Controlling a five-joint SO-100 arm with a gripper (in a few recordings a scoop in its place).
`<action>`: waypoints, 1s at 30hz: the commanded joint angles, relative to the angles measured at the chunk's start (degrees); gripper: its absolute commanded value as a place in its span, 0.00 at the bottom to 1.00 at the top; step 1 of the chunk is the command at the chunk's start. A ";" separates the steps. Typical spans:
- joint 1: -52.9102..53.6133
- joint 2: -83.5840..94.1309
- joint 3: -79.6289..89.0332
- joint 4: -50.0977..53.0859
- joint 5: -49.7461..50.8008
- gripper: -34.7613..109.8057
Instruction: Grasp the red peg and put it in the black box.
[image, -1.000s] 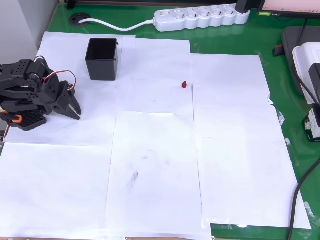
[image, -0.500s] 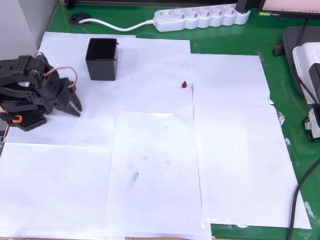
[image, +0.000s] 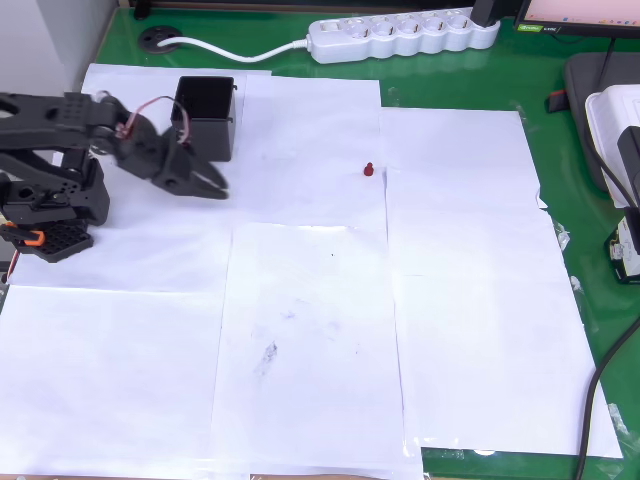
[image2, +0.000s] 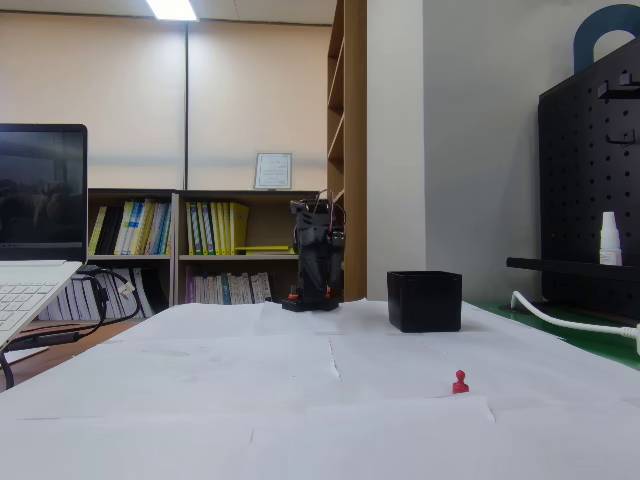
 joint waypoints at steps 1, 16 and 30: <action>-0.53 8.79 -8.26 -33.57 2.02 0.24; -5.54 33.13 -8.09 -57.48 1.41 0.24; -1.49 59.68 7.21 -66.01 3.69 0.24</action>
